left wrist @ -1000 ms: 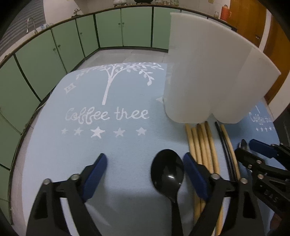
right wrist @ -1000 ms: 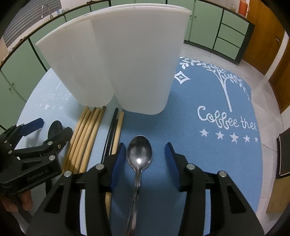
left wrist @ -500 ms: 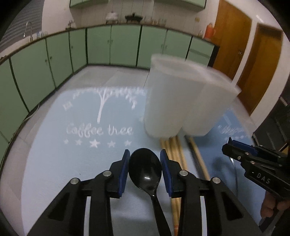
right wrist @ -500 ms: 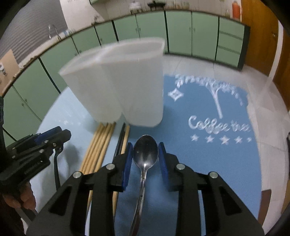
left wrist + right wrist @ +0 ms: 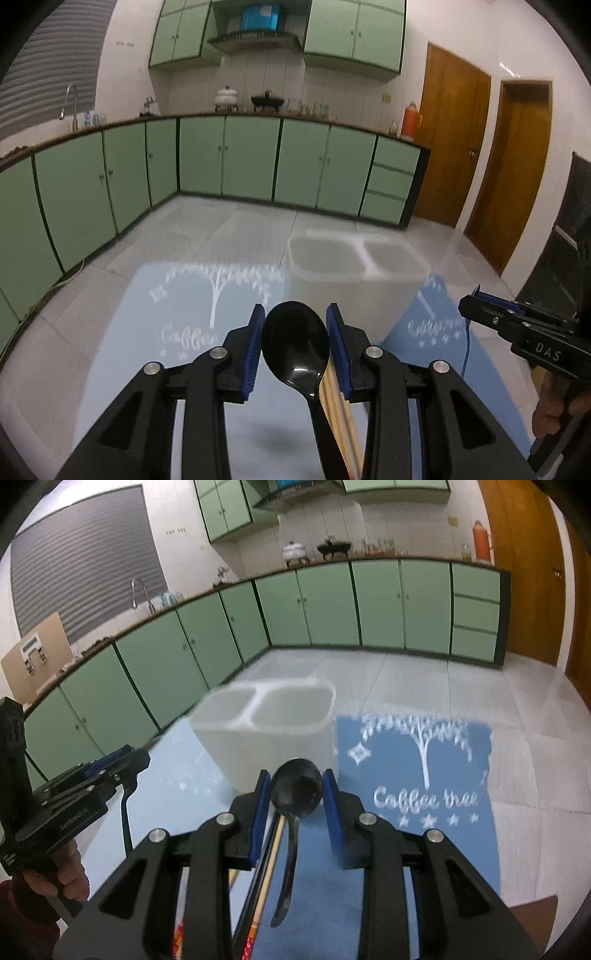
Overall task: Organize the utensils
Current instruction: 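Close the left gripper on the black spoon while the right grips the silver spoon, then lift both spoons and drop them into the white utensil holder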
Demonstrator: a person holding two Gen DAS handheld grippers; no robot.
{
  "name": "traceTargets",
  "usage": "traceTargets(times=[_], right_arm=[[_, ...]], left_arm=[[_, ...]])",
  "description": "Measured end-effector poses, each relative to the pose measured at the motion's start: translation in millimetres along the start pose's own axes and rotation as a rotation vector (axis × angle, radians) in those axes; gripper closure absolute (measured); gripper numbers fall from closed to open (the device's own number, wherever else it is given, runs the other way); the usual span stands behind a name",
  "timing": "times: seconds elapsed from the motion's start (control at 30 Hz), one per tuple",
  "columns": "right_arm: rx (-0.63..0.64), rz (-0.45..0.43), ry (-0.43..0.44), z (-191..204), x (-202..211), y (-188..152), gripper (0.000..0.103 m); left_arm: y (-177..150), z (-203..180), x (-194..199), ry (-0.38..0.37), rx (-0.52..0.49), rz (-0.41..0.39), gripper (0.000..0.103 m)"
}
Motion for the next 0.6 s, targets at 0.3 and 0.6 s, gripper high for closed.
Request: traceTargets(times=[0.3, 0.6], right_arm=[[0.012, -0.169, 0.036, -3, 18, 74, 0.076], [0.0, -0.249, -0.004, -8, -31, 122, 0.076]], left_arm=[[83, -18, -3, -0.01, -0.078, -0.216, 0.069], [123, -19, -56, 0.029, -0.137, -0.307, 0.069]])
Point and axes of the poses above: each gripper's, at about its wrist camera, not at the fingertips, and x roughly against the way its jaws point, z to its left, y to its top, the point moved 2 cm from there along -x, roughly the way its jaws point, and after that the axes turned 9 degrees about -y, right-handed, at the moved point
